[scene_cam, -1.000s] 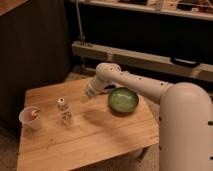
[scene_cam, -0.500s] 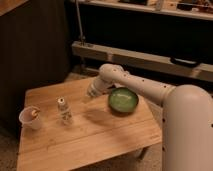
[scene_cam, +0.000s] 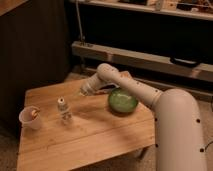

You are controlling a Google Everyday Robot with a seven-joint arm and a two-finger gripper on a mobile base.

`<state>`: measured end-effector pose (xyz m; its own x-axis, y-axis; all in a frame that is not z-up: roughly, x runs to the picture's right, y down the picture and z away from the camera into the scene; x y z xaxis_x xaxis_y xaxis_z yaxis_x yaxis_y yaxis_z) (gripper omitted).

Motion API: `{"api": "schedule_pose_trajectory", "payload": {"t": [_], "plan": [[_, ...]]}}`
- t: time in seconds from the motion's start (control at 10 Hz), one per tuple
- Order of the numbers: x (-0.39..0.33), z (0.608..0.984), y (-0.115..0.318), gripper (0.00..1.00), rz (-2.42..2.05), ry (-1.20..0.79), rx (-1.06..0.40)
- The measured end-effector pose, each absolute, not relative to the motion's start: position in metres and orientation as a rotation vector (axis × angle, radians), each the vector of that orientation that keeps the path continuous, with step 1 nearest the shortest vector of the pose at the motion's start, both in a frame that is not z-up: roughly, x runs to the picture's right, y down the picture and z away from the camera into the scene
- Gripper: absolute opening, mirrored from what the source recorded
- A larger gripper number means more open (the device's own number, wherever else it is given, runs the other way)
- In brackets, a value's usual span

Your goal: Knock the bottle over

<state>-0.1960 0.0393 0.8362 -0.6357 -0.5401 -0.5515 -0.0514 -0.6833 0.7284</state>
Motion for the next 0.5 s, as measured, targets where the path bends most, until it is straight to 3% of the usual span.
{"api": "schedule_pose_trajectory", "payload": {"t": [0.5], "plan": [[-0.240, 0.802, 0.046, 0.00, -2.370, -1.173, 1.440]]}}
